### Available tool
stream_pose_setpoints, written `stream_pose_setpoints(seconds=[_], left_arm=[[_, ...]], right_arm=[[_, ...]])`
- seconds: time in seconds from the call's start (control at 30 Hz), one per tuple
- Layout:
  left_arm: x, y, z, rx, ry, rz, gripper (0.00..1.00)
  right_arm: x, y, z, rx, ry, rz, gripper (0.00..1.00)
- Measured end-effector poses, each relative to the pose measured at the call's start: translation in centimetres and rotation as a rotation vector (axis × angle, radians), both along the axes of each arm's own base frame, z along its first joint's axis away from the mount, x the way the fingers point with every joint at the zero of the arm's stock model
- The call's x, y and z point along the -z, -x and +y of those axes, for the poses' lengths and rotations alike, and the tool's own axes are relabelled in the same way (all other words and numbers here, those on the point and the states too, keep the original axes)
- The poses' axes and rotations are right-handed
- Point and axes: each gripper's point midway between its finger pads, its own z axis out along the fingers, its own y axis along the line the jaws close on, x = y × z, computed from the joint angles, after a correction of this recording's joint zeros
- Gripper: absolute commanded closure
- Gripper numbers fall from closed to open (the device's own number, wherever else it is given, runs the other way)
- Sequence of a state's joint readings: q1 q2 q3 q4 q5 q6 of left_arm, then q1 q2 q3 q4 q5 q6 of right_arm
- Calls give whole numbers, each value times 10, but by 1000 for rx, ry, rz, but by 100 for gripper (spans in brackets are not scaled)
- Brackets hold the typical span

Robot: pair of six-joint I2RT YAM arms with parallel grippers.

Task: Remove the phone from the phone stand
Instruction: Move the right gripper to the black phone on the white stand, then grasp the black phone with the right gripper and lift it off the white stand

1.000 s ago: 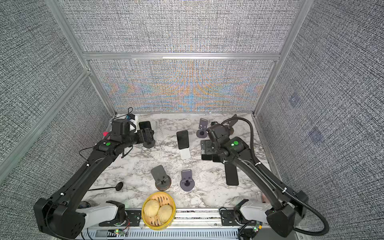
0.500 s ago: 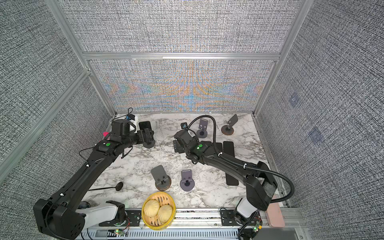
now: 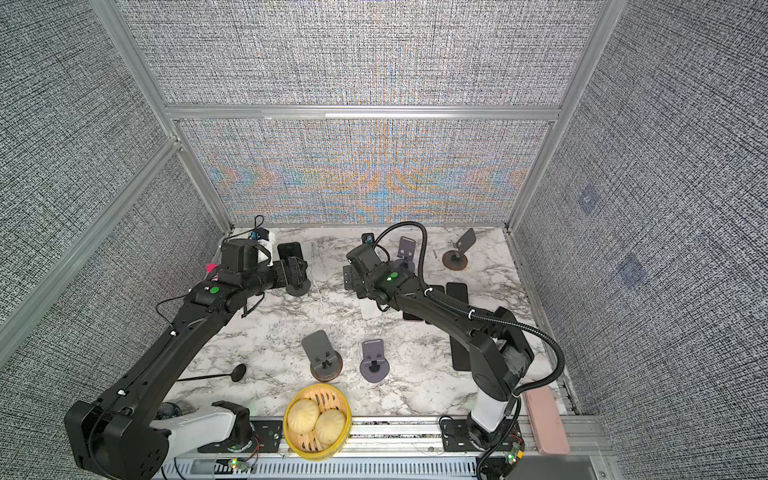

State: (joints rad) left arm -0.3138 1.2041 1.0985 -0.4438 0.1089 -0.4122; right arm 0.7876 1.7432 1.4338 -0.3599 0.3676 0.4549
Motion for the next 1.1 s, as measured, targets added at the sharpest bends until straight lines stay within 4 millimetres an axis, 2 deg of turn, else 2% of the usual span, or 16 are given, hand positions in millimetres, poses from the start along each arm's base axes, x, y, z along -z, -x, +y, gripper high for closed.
stream_pose_setpoints(seconds=[0.2,0.4,0.7,0.93,1.1], left_arm=[[0,0,0,0,0,0,1],[0,0,0,0,0,0,1],[0,0,0,0,-1,0,1],[1,-1,0,0,-3,3,1],[1,-1,0,2,-5,2,1]], right_arm=[[12,-7,-6,2,7,20,1],[26,-11,0,-27,18,6,2],[48,-14,1,-29,27,-50,9],[51,-18,11,-30,15,-102,11],[58,-18,9,-18,29,-118,13]])
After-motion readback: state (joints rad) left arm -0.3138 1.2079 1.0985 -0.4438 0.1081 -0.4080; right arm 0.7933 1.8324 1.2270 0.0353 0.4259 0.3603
